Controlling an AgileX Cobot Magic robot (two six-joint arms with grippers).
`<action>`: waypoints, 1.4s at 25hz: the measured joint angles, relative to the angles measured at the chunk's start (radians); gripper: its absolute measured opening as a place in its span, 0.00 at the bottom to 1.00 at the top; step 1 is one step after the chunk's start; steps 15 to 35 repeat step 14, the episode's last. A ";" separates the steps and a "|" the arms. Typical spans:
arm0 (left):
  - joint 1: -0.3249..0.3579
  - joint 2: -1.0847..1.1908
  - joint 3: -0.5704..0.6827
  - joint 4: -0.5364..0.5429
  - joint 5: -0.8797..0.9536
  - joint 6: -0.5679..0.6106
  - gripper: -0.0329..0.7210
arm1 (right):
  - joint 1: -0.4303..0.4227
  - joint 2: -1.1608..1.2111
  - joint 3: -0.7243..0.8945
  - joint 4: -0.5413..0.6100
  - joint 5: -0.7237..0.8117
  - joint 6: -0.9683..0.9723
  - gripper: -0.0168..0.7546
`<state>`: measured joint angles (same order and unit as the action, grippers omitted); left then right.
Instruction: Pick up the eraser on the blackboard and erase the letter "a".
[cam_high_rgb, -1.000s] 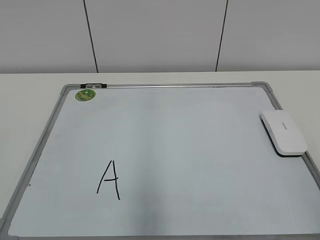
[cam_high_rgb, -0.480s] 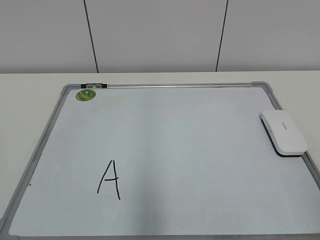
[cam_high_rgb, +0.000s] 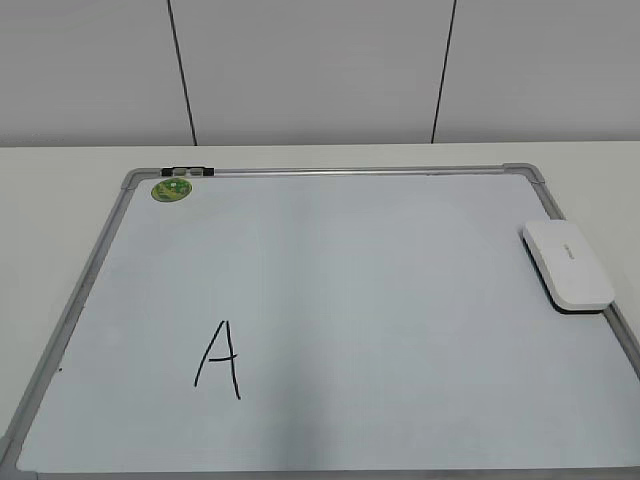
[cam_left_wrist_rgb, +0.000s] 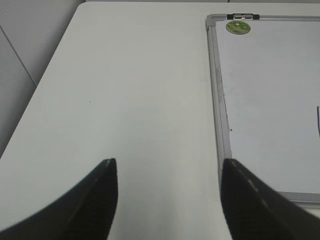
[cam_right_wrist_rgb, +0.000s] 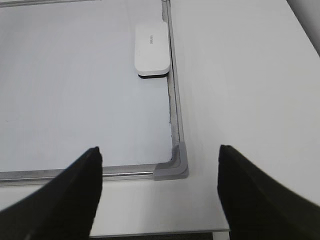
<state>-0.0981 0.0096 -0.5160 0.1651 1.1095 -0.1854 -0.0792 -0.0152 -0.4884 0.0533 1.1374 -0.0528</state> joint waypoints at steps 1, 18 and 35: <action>0.000 0.000 0.000 0.000 0.000 0.000 0.67 | 0.000 0.000 0.000 0.000 0.000 0.000 0.72; 0.000 0.000 0.000 0.000 0.000 0.000 0.66 | 0.000 0.000 0.000 0.000 0.000 0.000 0.72; 0.000 0.000 0.000 0.000 0.000 0.000 0.66 | 0.000 0.000 0.000 0.000 0.000 0.000 0.72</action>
